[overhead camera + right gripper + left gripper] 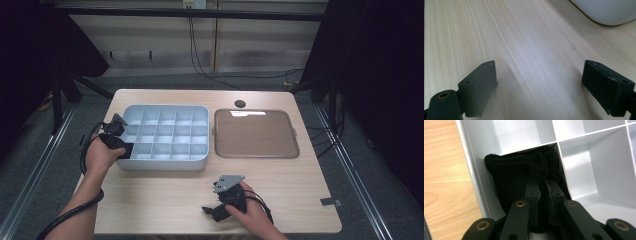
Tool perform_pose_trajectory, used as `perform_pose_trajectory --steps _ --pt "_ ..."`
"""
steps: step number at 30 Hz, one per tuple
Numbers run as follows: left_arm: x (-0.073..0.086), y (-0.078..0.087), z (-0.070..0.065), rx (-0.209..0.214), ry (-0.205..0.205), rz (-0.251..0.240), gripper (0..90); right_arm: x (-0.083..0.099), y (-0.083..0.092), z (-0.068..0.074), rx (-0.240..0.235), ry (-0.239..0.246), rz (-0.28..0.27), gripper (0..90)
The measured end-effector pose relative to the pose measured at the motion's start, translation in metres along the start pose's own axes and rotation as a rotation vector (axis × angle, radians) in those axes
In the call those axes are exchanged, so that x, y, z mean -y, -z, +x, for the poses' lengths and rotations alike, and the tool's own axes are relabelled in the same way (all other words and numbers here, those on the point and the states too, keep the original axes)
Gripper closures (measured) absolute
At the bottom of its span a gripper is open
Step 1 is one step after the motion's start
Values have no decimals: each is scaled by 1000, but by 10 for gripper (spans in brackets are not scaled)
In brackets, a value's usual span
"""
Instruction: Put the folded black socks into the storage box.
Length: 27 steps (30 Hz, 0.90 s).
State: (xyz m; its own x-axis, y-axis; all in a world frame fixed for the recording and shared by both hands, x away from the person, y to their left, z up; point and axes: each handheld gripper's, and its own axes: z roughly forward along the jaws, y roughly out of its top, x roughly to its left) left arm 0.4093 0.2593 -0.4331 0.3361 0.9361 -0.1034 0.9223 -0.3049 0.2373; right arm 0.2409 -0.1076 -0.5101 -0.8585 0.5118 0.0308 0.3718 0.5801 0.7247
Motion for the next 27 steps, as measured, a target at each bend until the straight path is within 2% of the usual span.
perform_pose_trajectory --steps 10,24,27 --pt "-3 17 2 8 11 -62 766 0 0 0 2 2 -3 120" --pt "-1 34 2 8 -4 -93 718 0 0 0 2 2 -3 120" --pt "-1 37 0 22 -1 -96 701 0 0 0 2 3 -2 120"
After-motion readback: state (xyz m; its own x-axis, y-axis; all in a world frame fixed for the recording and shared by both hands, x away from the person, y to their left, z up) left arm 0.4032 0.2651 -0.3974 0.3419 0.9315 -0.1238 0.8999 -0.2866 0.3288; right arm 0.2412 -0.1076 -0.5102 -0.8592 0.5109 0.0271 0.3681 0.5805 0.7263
